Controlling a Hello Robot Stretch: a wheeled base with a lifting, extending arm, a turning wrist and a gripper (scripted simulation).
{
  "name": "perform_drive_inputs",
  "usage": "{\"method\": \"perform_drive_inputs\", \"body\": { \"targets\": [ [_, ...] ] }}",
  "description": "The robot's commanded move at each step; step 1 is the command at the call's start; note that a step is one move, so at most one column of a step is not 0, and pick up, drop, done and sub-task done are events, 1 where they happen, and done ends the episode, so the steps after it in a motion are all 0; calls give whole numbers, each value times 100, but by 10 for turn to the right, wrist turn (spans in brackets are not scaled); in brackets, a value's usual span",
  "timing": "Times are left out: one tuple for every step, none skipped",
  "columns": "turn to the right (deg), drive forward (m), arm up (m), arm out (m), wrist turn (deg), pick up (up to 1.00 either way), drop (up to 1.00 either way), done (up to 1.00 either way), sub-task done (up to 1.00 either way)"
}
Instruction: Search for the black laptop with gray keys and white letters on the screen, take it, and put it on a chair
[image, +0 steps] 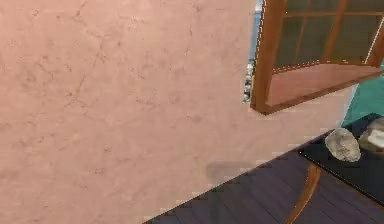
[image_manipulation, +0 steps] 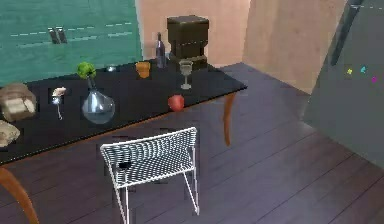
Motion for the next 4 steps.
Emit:
{"method": "perform_drive_inputs", "body": {
  "targets": [
    [-450, 0, 0, 0, 0, 0, 0, 0, 0],
    [-450, 0, 0, 0, 0, 0, 0, 0, 0],
    [-450, 0, 0, 0, 0, 0, 0, 0, 0],
    [-420, 0, 0, 0, 0, 0, 0, 0, 0]
  ]
}}
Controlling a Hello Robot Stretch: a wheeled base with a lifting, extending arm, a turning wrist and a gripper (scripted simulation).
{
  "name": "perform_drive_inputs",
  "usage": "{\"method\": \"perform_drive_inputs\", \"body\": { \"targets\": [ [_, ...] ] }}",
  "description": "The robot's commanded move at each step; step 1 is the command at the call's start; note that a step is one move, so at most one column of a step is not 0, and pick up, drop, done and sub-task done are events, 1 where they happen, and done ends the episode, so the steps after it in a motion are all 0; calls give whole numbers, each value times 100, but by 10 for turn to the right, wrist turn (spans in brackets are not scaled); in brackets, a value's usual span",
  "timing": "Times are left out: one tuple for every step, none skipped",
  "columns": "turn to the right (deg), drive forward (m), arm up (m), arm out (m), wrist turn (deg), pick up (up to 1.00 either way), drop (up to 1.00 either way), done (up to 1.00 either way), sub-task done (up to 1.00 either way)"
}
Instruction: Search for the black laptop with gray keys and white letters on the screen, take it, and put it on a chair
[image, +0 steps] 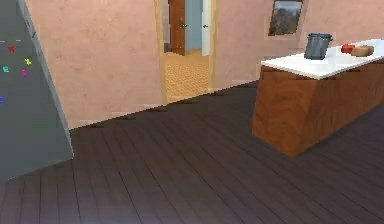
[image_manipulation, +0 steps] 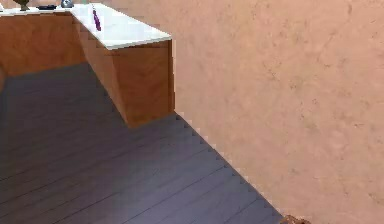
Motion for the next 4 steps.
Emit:
{"method": "perform_drive_inputs", "body": {
  "targets": [
    [0, 100, 0, 0, 0, 0, 0, 0, 0],
    [0, 100, 0, 0, 0, 0, 0, 0, 0],
    [0, 100, 0, 0, 0, 0, 0, 0, 0],
    [60, 0, 0, 0, 0, 0, 0, 0, 0]
  ]
}}
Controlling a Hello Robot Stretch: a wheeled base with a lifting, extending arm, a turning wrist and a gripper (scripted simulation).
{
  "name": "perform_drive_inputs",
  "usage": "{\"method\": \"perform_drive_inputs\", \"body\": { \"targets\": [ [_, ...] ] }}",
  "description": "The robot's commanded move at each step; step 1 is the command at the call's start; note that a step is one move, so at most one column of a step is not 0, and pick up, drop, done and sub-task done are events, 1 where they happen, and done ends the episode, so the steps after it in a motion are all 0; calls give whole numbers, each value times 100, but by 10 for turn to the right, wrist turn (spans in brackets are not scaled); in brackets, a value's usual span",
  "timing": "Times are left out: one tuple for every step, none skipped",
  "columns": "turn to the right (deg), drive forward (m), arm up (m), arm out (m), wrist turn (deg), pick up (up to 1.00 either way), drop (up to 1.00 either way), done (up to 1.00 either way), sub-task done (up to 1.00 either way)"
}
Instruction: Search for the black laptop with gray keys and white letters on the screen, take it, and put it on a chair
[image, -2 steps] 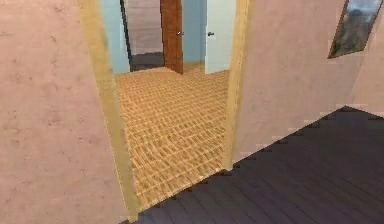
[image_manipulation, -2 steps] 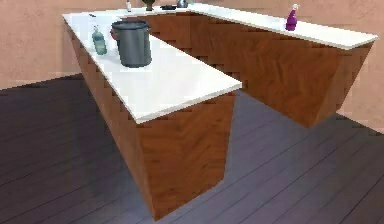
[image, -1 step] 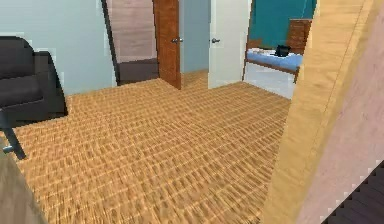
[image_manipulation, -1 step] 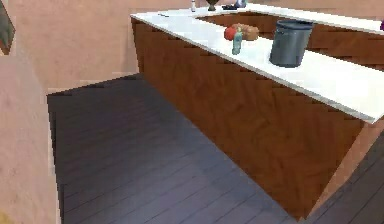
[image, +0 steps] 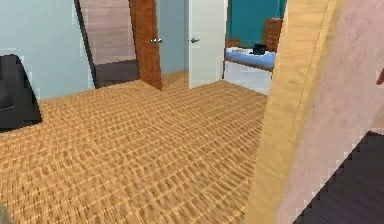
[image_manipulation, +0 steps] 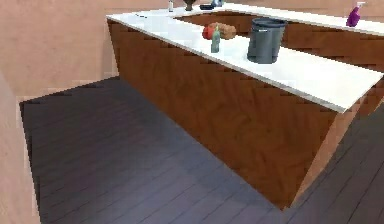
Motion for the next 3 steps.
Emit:
{"method": "perform_drive_inputs", "body": {
  "targets": [
    [0, 20, 0, 0, 0, 0, 0, 0, 0],
    [-270, 0, 0, 0, 0, 0, 0, 0, 0],
    [0, 15, 0, 0, 0, 0, 0, 0, 0]
  ]
}}
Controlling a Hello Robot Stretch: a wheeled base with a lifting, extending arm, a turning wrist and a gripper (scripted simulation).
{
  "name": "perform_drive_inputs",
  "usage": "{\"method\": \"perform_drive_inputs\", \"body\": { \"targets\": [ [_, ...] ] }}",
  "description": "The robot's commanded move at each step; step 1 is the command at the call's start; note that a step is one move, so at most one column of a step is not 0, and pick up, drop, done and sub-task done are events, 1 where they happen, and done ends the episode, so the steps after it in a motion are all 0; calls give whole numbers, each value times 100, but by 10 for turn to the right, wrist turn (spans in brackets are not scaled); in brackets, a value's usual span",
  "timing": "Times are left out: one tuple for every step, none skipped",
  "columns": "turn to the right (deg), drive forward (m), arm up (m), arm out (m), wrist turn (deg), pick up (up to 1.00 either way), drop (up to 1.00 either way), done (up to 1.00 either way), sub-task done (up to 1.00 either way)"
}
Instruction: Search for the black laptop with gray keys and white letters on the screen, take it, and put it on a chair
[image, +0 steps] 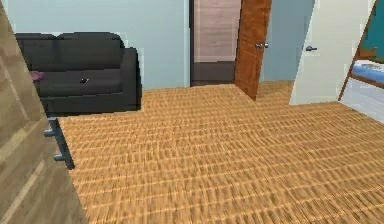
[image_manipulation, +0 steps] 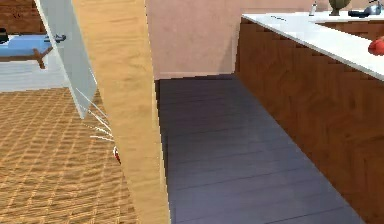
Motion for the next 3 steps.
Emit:
{"method": "perform_drive_inputs", "body": {
  "targets": [
    [270, 0, 0, 0, 0, 0, 0, 0, 0],
    [0, 100, 0, 0, 0, 0, 0, 0, 0],
    [60, 0, 0, 0, 0, 0, 0, 0, 0]
  ]
}}
